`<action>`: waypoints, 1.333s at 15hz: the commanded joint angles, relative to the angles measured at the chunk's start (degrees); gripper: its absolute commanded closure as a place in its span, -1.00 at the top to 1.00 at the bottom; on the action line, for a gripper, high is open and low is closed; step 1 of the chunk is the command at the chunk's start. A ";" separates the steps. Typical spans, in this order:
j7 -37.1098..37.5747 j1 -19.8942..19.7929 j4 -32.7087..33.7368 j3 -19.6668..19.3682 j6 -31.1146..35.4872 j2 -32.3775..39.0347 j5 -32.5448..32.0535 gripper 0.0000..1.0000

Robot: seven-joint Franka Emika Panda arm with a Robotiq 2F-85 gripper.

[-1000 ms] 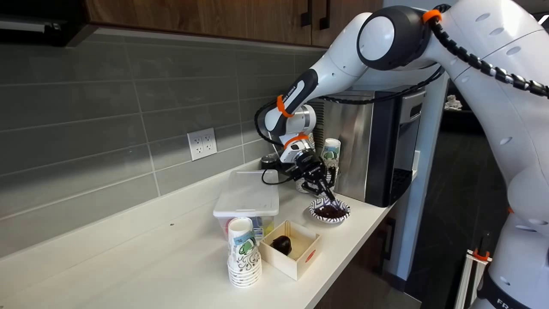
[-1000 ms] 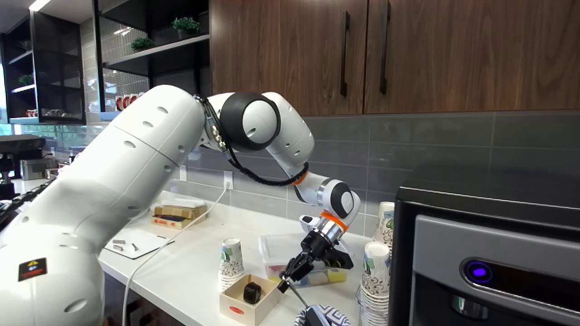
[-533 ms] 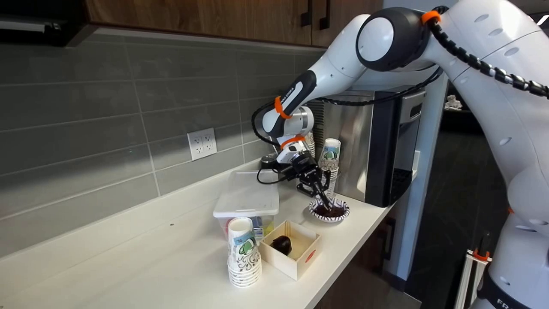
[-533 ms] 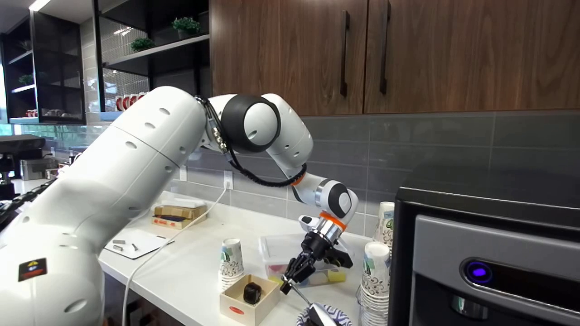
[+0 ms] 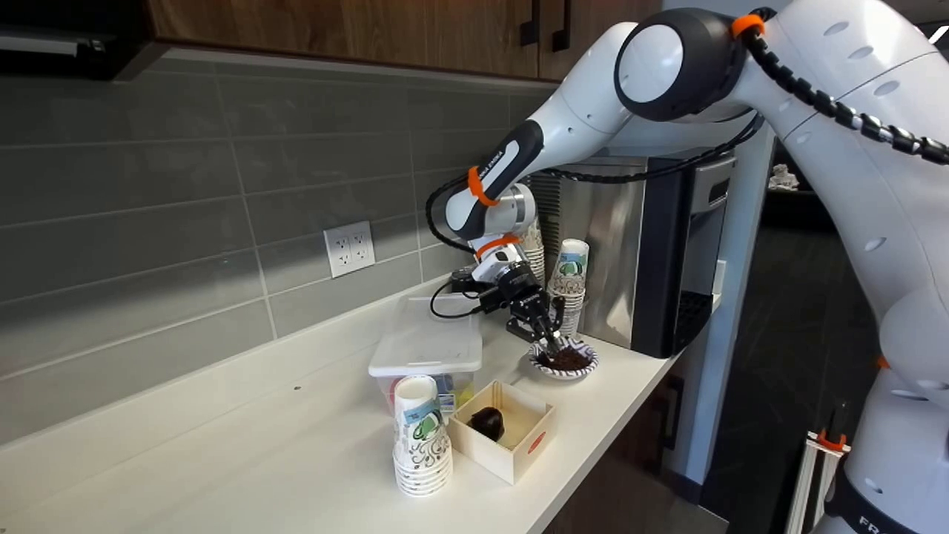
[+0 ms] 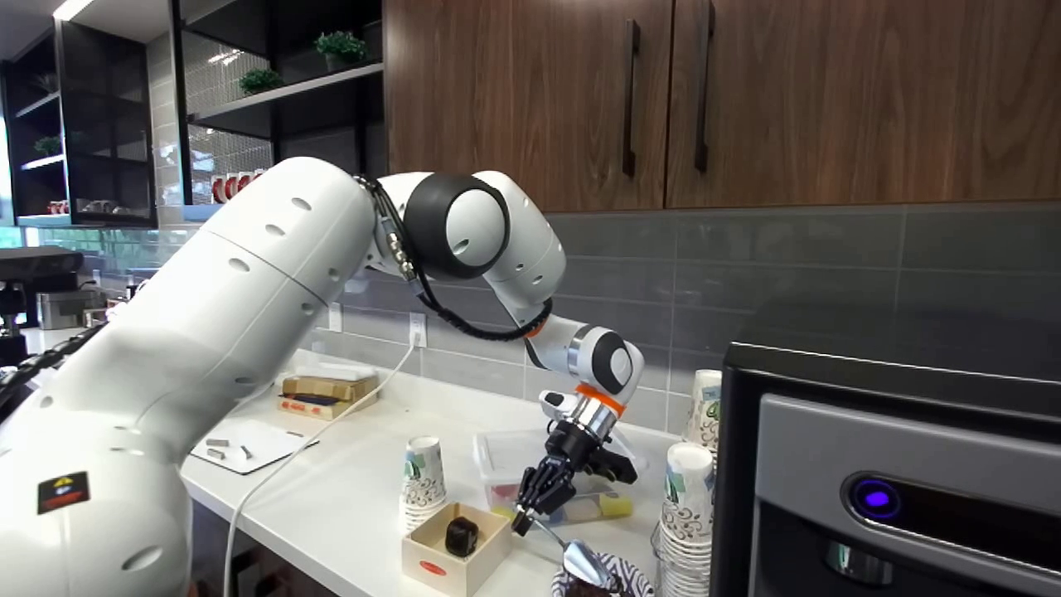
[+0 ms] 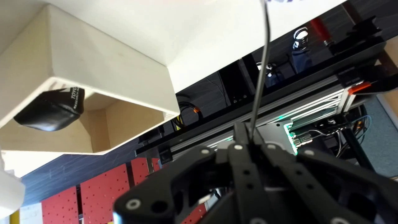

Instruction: Use the silver spatula to stir the contents of the white plate on the right

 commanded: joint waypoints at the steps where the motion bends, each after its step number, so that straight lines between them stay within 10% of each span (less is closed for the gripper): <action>1: -1.84 0.96 -1.34 0.43 -2.05 -0.82 -1.42 -0.98; 9: 6.54 2.31 0.09 -0.71 -14.04 0.20 -1.61 -0.98; 20: 8.27 -0.40 2.82 -1.49 -10.32 1.98 0.59 -0.98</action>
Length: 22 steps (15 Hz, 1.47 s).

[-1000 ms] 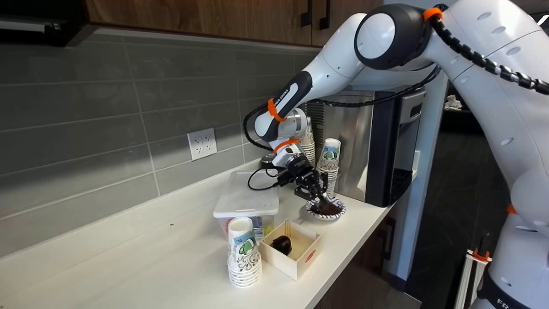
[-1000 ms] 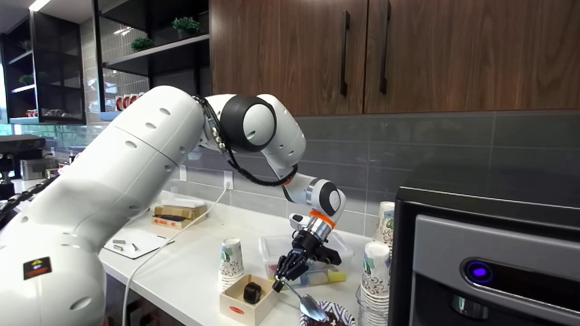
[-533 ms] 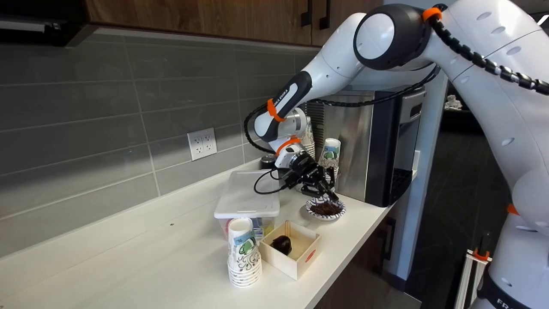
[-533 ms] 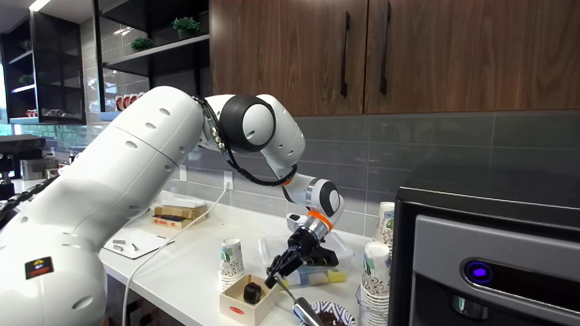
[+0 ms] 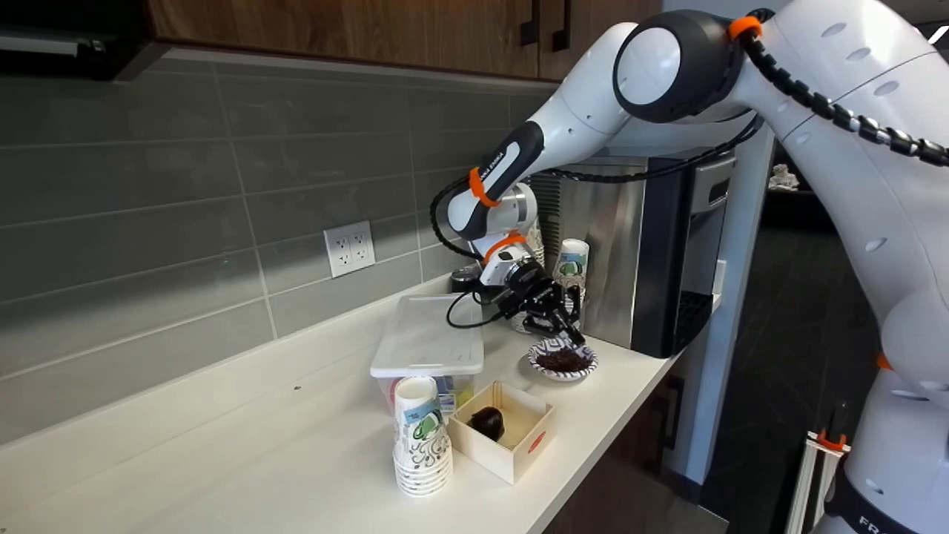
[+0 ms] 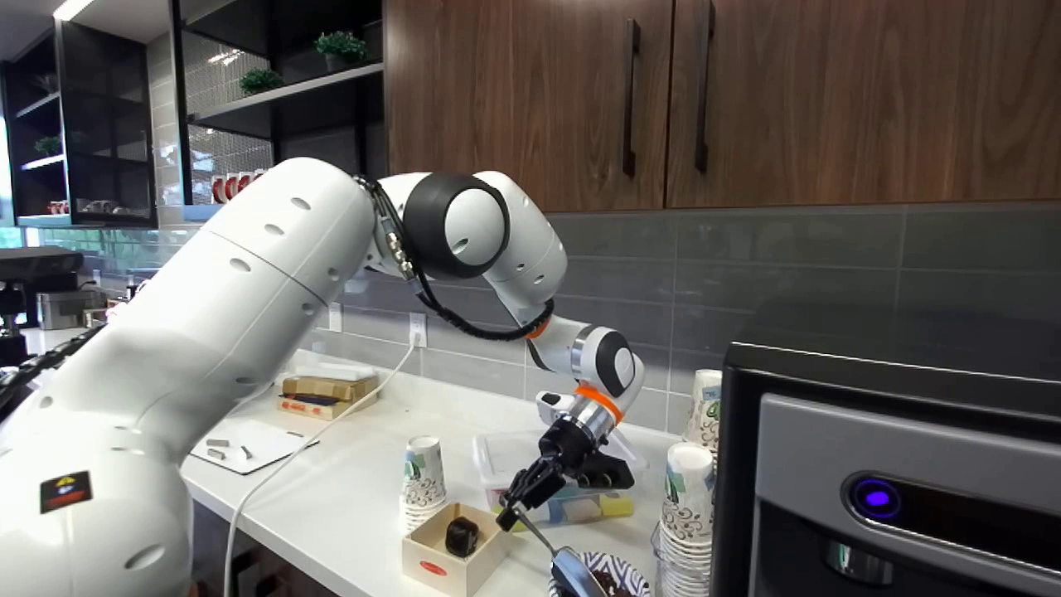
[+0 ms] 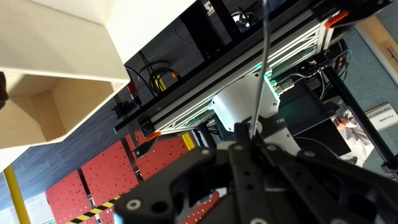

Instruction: Use the silver spatula to stir the contents of the white plate on the right

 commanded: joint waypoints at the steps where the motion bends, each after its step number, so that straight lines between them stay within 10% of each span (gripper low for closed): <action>1: 0.47 -1.08 2.92 0.01 1.27 2.17 1.15 -0.98; 22: -8.32 0.98 2.44 1.78 4.61 3.28 -4.79 -0.98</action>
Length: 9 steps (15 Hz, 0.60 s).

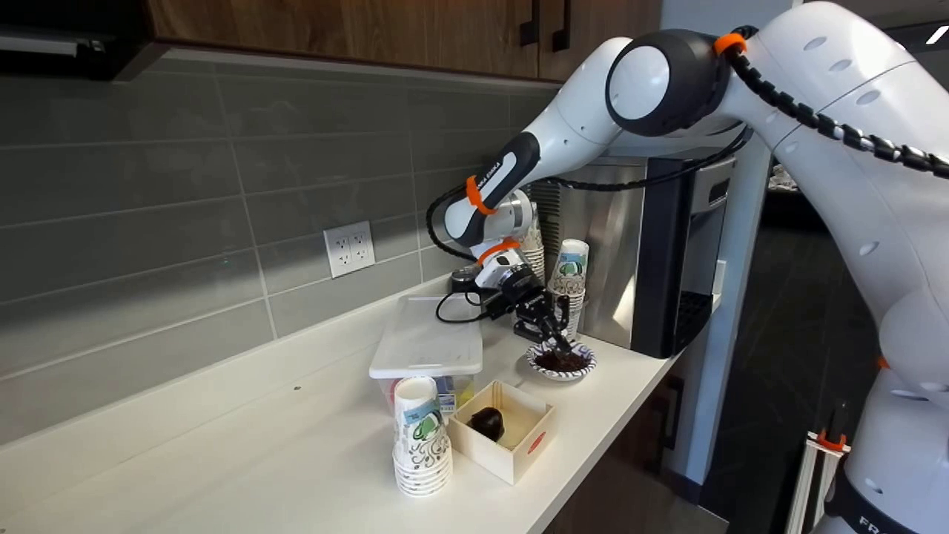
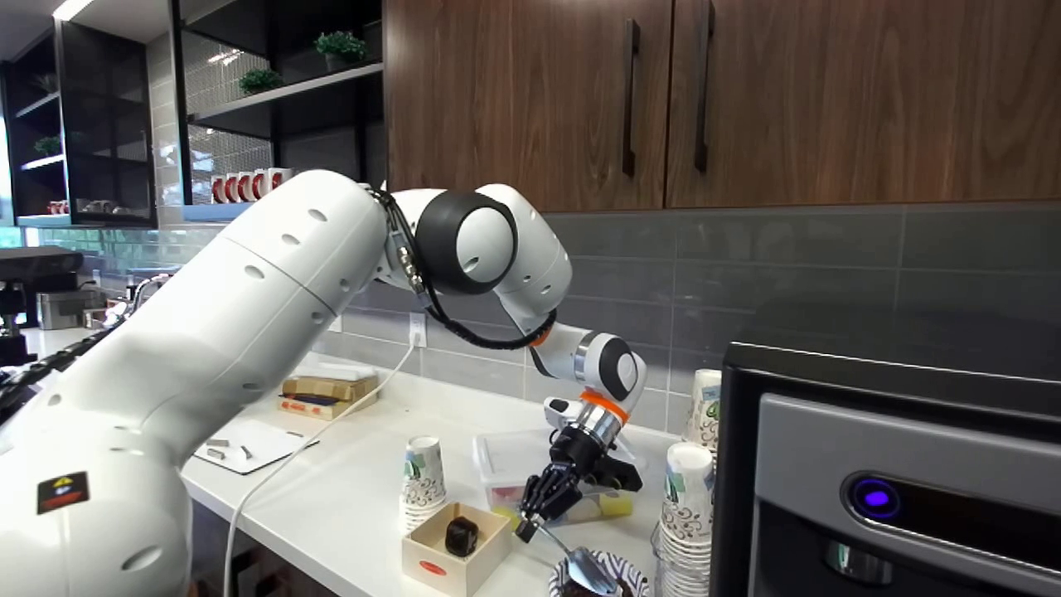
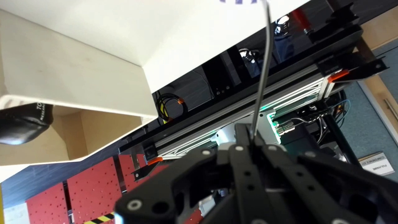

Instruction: Use the silver spatula to stir the contents of the white plate on the right

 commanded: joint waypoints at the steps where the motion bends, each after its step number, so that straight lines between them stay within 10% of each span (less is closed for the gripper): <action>1: -1.88 1.90 -1.47 0.74 -1.03 -0.27 -3.47 -0.98; 9: -1.20 4.78 -2.37 1.81 -5.91 -1.39 -6.49 -0.98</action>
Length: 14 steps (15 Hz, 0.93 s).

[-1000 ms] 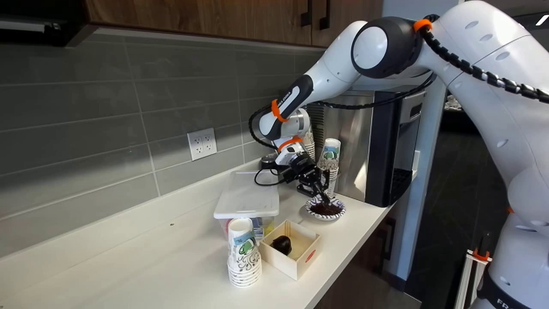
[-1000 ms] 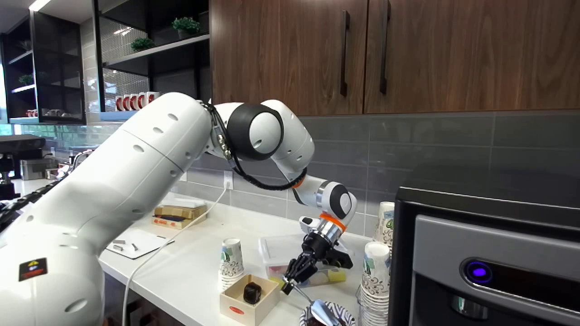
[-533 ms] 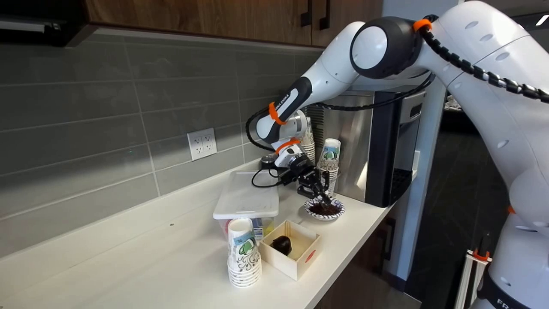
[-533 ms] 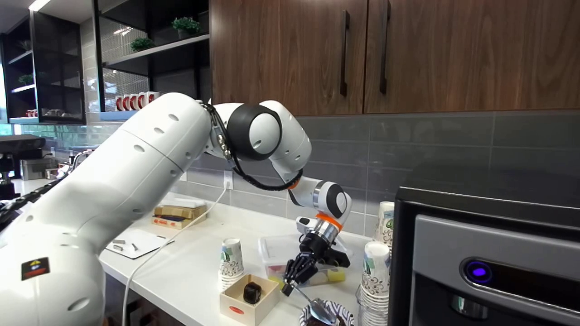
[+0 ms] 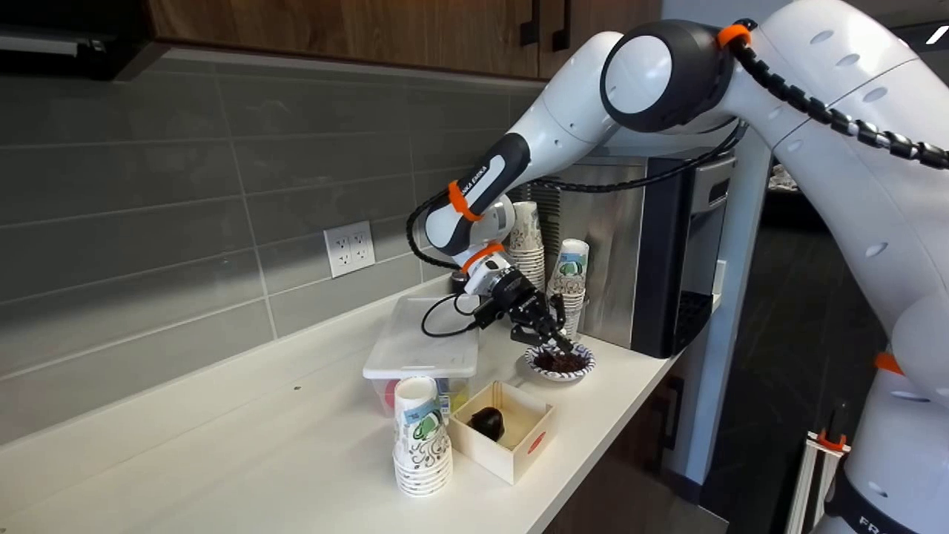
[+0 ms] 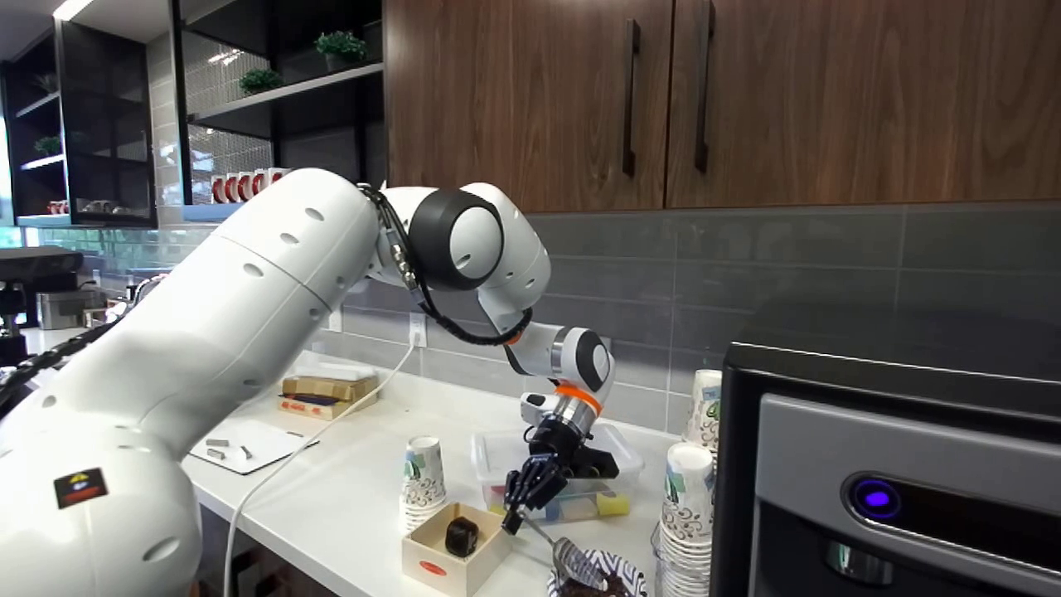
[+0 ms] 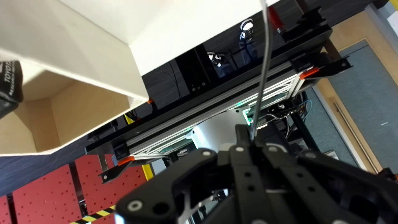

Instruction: Use the silver spatula to stir the contents of the white plate on the right

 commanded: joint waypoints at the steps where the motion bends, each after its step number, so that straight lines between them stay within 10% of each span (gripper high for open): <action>1: 0.02 1.24 -1.07 0.38 -4.02 -0.38 -1.53 -0.98; 14: 9.04 0.70 3.97 -0.72 -7.07 2.94 -0.13 -0.98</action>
